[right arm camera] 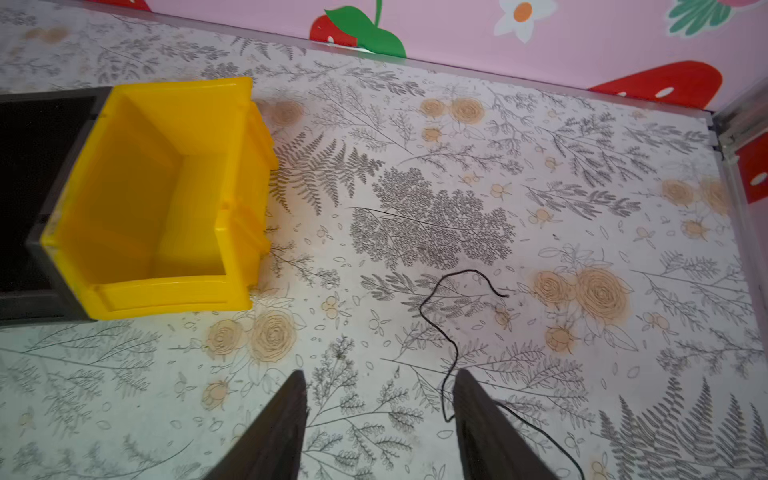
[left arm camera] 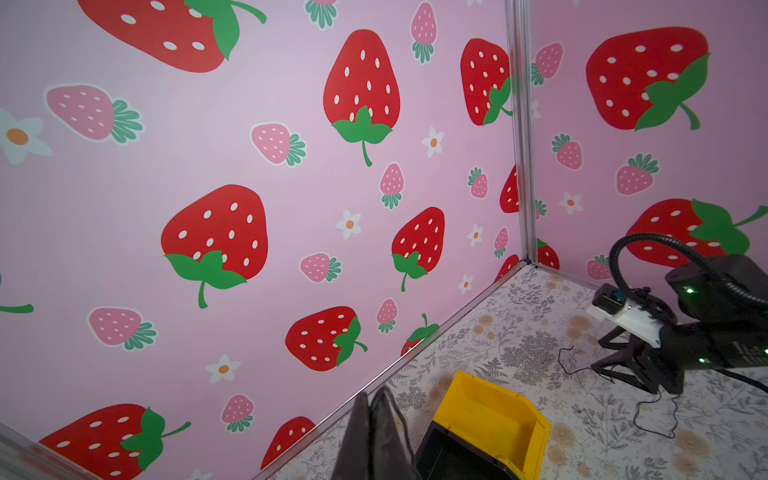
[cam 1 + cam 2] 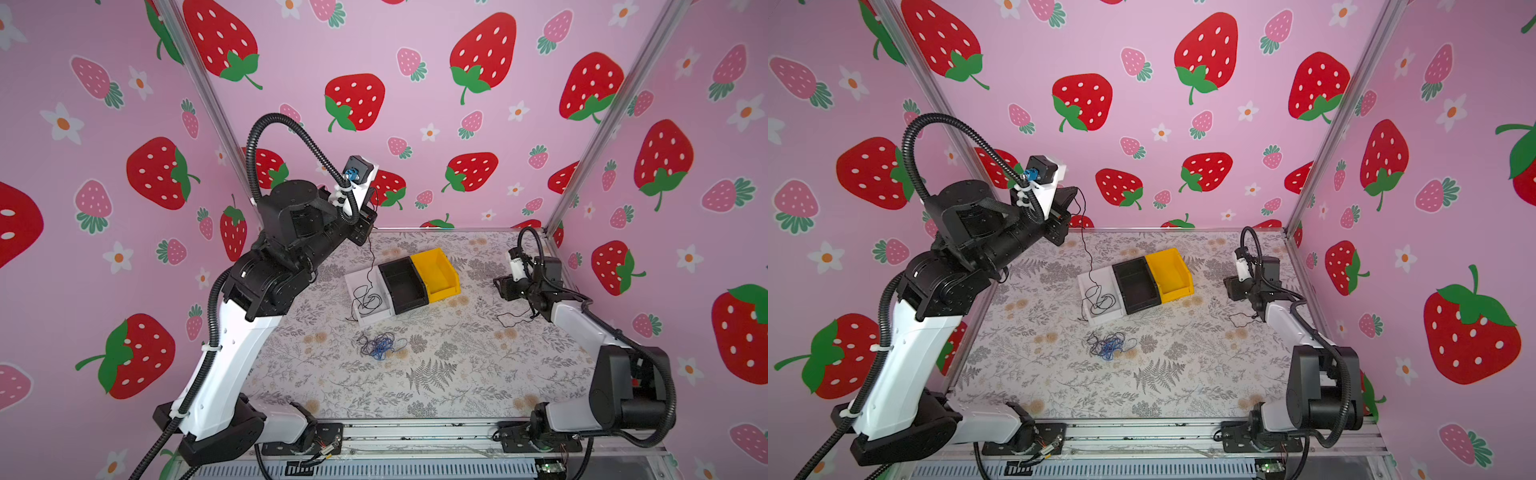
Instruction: Untangle the cables
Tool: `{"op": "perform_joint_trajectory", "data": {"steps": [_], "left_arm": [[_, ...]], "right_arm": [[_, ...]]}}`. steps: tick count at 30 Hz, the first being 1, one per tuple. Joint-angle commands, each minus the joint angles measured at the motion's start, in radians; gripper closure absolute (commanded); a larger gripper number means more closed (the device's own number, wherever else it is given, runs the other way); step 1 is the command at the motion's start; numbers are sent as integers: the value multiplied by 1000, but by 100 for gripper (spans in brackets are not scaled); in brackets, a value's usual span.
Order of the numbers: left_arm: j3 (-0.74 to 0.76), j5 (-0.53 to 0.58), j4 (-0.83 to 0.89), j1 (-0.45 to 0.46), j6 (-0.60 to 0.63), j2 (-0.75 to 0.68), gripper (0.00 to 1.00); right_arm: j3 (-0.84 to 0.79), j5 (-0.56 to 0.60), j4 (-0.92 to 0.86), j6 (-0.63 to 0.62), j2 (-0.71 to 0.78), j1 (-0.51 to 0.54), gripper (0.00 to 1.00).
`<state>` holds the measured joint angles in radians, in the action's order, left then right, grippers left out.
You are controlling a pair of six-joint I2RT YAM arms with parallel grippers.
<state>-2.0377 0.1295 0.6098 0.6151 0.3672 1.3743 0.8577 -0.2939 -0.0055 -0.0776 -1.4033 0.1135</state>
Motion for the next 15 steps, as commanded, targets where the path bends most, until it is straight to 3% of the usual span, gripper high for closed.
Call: {"op": "perform_joint_trajectory", "data": {"steps": [1,5,8,15], "left_arm": [[-68,31,-44,-5,70,27,100],[-88,30,-56,-5,73,42,100],[-94,27,-61,-5,69,45,100],[-95,6,-71,-5,38,35,100]], "right_arm": [[-5,-113,-1,-35,75,62,41],[-18,-261,92,-30,142,197,39],[-20,-305,237,12,134,344,37],[193,-301,380,51,-147,602,37]]}}
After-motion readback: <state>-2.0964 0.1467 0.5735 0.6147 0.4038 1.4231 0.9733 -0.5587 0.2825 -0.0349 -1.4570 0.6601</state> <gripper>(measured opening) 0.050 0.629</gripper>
